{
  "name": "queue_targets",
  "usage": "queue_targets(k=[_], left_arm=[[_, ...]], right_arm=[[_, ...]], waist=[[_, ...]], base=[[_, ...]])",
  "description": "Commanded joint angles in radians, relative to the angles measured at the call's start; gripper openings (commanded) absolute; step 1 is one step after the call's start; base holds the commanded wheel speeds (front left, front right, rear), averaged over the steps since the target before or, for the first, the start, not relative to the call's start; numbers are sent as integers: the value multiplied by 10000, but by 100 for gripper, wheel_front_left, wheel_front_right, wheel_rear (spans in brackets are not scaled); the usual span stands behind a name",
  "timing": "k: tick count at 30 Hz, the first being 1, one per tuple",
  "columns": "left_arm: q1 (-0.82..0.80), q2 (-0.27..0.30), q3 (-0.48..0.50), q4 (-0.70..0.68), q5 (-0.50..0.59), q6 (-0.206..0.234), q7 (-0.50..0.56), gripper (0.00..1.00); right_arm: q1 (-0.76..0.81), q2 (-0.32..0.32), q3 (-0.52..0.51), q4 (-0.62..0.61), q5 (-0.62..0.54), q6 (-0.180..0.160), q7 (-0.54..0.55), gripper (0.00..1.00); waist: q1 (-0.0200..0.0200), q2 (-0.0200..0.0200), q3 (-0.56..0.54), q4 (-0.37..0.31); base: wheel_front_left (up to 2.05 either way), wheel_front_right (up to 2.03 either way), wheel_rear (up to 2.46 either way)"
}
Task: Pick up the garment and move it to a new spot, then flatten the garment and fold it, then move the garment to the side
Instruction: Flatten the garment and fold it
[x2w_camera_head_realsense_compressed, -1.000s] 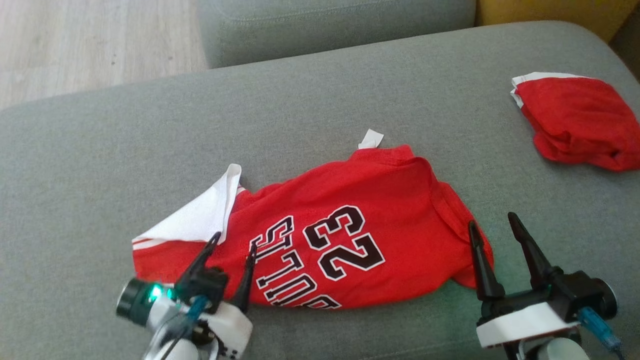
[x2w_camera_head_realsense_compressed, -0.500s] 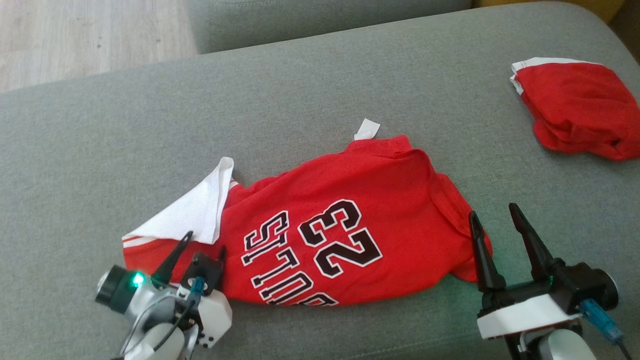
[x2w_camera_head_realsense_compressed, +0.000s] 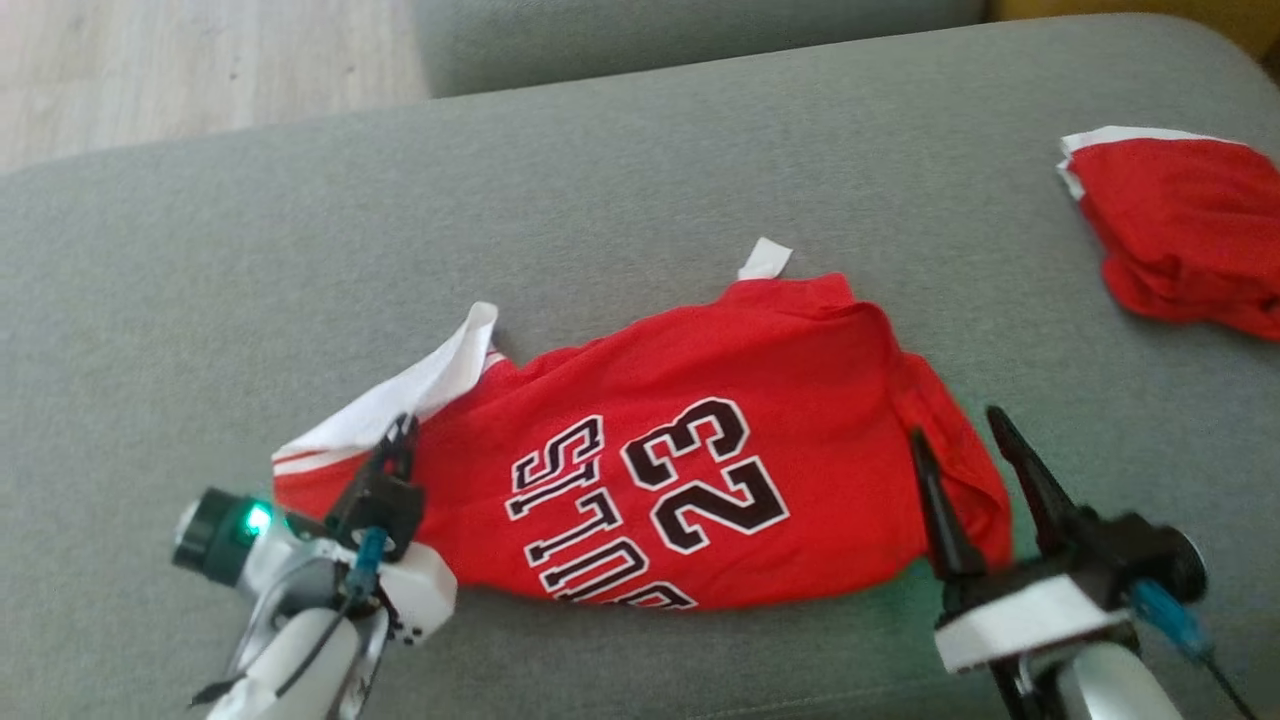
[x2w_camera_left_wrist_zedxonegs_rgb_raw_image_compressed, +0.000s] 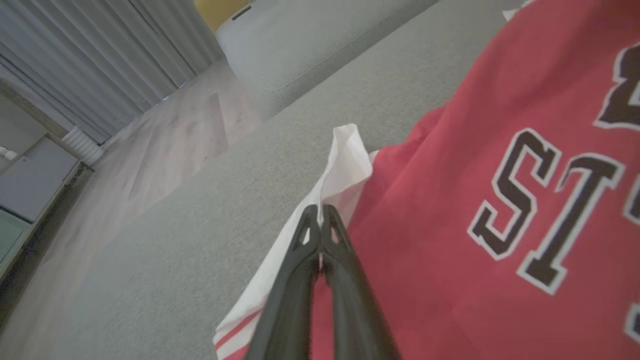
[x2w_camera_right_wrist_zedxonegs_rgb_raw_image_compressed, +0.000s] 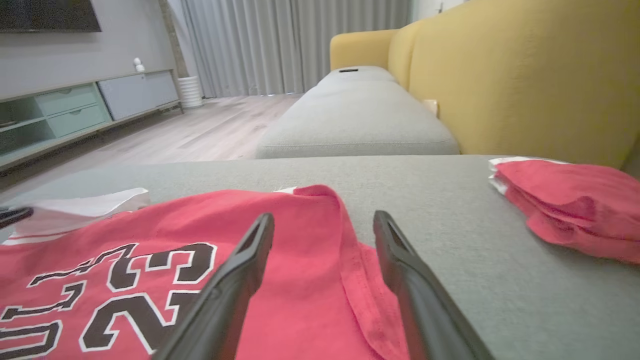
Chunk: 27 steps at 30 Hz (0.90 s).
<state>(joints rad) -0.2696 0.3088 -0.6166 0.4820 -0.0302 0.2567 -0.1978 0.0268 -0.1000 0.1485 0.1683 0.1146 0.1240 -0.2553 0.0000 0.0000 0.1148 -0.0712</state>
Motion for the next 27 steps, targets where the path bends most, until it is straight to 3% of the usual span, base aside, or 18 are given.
queue_targets(k=[1,7,13,19,20,21,22,27], left_arm=[[-518,410,549,-515,-84,135,-178,0],[-412,674,570,-1668,-93,204,-61,0],[-386,694,461,-2494,-102,212,163,0],[-460,668,403,-2733,-218,135,178,0],[-475,675,416,-2731,-250,126,150,0],[-485,679,428,-2729,-278,124,128,0],[-490,684,436,-2730,-301,127,114,0],[-418,704,457,-2779,-383,179,76,0]], right_arm=[[-867,-267,449,59,150,67,-65,100],[-3005,-851,1179,2200,769,67,77,100],[-5017,-1777,2443,4149,1079,67,1567,100],[-5742,-2303,3780,5483,2112,67,3179,100],[-5784,-2374,3947,5565,2300,67,3272,76],[-5782,-2428,4097,5611,2497,67,3316,41],[-5764,-2492,4252,5610,2663,67,3303,0],[-5463,-2833,4426,5394,2933,67,2725,0]], waist=[[0,0,157,231],[0,0,488,826],[0,0,768,1333],[0,0,1011,1588],[0,0,1036,1601],[0,0,1050,1604],[0,0,1059,1601],[0,0,955,1534]], base=[[0,0,0],[0,0,0],[0,0,0],[0,0,0],[0,0,0],[0,0,0],[0,0,0],[0,0,0]])
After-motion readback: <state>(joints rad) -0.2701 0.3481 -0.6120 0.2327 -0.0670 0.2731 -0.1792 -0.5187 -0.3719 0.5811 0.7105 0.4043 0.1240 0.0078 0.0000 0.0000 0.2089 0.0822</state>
